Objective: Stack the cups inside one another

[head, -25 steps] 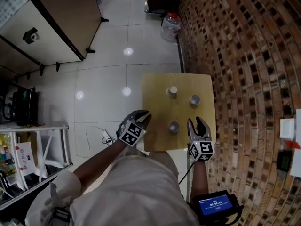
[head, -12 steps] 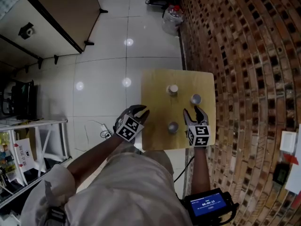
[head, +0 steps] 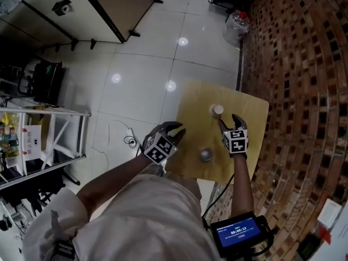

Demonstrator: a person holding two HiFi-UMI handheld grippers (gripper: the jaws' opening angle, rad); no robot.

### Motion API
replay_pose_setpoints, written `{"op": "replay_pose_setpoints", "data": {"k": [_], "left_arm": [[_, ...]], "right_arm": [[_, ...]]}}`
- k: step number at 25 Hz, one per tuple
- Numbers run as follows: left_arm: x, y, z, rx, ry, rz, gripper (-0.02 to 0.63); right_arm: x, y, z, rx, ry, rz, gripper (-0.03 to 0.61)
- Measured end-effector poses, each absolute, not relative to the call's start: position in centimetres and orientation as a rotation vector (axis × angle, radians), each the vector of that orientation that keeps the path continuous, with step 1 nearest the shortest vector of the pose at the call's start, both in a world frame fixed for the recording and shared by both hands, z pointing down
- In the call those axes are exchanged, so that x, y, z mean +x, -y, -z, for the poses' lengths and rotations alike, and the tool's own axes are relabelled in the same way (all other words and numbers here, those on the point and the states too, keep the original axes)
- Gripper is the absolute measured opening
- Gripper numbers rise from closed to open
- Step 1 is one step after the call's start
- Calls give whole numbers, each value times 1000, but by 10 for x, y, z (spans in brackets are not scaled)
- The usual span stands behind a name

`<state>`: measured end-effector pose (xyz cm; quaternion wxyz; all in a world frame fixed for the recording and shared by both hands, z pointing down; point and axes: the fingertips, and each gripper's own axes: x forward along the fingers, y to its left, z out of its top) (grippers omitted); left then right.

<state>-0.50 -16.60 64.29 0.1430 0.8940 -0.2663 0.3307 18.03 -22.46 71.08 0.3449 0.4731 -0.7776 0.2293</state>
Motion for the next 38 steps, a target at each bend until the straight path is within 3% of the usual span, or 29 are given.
{"op": "replay_pose_setpoints", "data": {"k": [4, 16, 23, 38], "left_arm": [[-1, 163, -642, 2546, 810, -930, 91], [-29, 150, -653, 2433, 919, -953, 89], [-40, 145, -662, 2397, 935, -986, 91], [-40, 127, -654, 2406, 950, -1027, 91]], "right_arm": [[175, 246, -755, 1093, 1975, -576, 311], [162, 270, -850, 881, 1849, -548, 310], [165, 276, -859, 906, 1844, -489, 265], [152, 283, -863, 940, 1930, -420, 275]]}}
